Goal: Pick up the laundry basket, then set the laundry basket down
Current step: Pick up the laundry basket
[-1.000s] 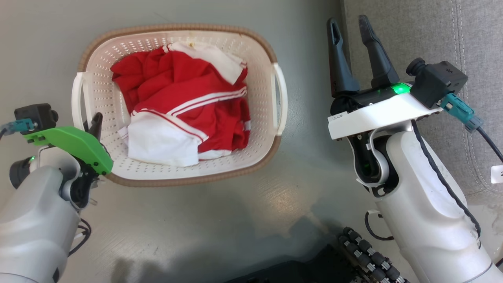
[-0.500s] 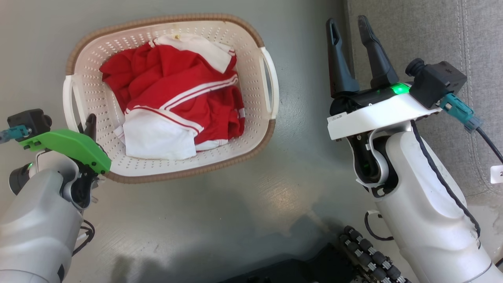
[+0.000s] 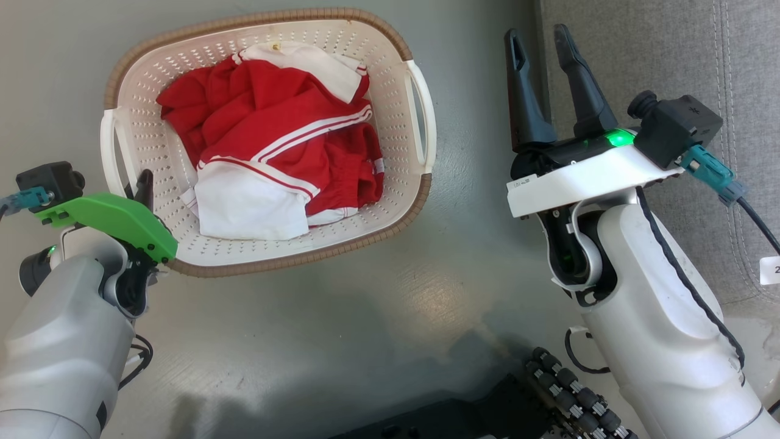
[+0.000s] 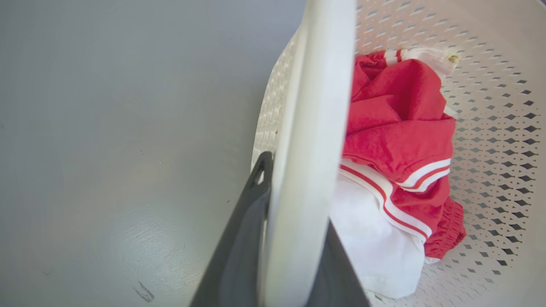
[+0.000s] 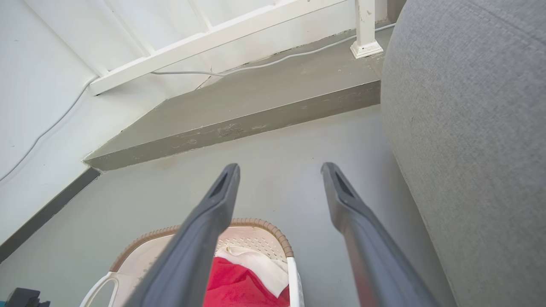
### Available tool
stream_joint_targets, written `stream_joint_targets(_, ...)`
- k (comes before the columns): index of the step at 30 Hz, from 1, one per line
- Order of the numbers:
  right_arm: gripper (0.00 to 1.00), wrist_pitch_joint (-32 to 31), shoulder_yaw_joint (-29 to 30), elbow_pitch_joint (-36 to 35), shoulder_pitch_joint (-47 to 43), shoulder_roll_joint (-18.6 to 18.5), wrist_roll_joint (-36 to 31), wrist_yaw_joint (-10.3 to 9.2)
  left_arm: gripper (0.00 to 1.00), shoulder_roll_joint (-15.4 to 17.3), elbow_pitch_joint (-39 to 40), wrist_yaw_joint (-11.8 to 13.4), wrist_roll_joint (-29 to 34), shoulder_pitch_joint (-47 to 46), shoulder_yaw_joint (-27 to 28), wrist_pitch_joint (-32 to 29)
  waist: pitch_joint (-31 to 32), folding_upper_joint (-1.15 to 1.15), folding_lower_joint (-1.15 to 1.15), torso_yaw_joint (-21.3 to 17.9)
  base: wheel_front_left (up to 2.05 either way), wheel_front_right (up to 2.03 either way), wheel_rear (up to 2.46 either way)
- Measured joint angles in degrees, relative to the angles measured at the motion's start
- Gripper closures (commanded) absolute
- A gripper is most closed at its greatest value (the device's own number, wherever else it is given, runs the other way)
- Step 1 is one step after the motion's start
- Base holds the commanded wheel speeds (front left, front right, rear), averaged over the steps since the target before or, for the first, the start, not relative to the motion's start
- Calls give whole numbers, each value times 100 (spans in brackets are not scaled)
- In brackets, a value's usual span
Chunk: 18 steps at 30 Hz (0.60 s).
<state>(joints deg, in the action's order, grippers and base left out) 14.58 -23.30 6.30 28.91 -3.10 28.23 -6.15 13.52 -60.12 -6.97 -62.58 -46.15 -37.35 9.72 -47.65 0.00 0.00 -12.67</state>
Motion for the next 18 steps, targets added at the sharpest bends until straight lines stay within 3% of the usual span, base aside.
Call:
stream_joint_targets(8, 0, 0, 0, 2, 2, 0, -1, 0, 100, -45, -59, 0, 0, -32, -42, 25, -52, 0, 0, -2, 0, 0, 0)
stream_joint_targets(9, 0, 0, 0, 2, 2, 0, -1, 0, 64, -45, -59, 0, 0, -32, -42, 25, -52, 0, 0, -2, 0, 0, 0)
stream_joint_targets(10, 0, 0, 1, 4, 2, 0, -1, 0, 11, -56, -65, -1, -1, -44, -44, 48, -58, 0, 0, -3, 0, 0, 0)
stream_joint_targets(11, 0, 0, 1, 7, 3, 0, -1, 0, 0, -65, -63, -11, -2, -68, -45, 49, -63, 0, 0, -3, 0, 0, 0)
stream_joint_targets(18, 0, 0, 1, 26, 5, -1, -1, -1, 0, -154, -75, -16, -19, -160, -74, 49, -76, 0, 0, 3, 0, 0, 0)
